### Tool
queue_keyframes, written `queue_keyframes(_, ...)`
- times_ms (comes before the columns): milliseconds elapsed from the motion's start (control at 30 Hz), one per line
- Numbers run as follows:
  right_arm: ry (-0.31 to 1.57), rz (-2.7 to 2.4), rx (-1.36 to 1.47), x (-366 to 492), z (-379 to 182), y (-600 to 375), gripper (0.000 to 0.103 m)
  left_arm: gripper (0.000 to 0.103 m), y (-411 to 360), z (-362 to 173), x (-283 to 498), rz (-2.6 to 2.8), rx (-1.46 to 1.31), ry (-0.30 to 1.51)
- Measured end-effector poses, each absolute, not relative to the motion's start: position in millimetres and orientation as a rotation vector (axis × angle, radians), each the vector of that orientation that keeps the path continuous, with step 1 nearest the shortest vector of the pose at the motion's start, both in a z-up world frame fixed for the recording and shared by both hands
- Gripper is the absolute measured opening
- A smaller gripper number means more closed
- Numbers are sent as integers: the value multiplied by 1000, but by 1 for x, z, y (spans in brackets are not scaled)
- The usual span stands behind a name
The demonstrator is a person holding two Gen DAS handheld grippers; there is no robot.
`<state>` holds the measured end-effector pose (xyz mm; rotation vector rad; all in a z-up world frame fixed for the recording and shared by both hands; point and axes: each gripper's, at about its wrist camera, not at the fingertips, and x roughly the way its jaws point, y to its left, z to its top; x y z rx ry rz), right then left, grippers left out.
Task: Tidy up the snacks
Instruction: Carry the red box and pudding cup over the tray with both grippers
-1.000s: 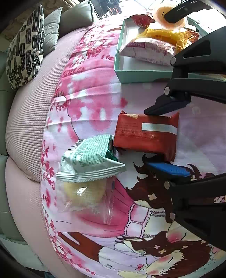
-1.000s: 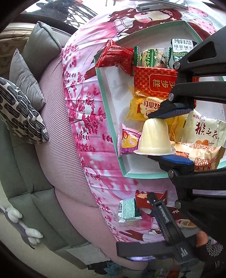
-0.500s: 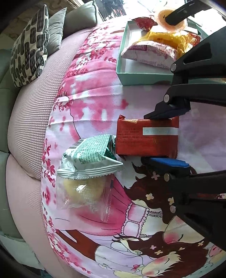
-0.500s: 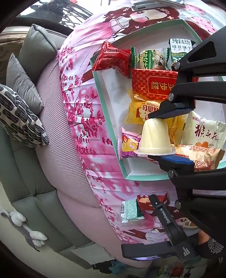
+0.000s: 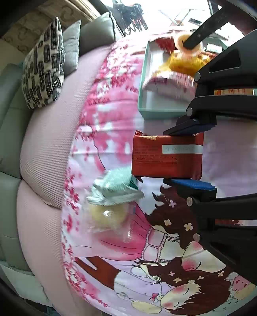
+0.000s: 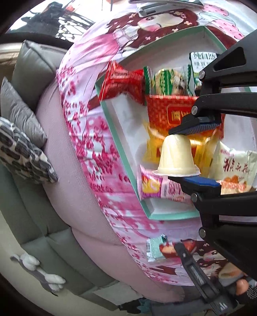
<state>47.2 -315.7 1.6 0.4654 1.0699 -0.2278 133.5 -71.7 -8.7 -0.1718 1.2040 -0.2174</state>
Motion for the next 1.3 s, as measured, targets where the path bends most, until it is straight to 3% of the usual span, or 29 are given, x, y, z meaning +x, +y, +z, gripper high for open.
queue_keyframes(433, 1041, -390, 511, 18, 6, -367, 40, 41, -136, 39, 100, -438, -110, 1130)
queue_keyframes(767, 1057, -386, 483, 5, 5, -366, 40, 41, -187, 21, 65, -521, 18, 1178)
queue_keyframes(1300, 1113, -346, 439, 4, -8, -352, 40, 41, -199, 4, 49, -530, 63, 1216)
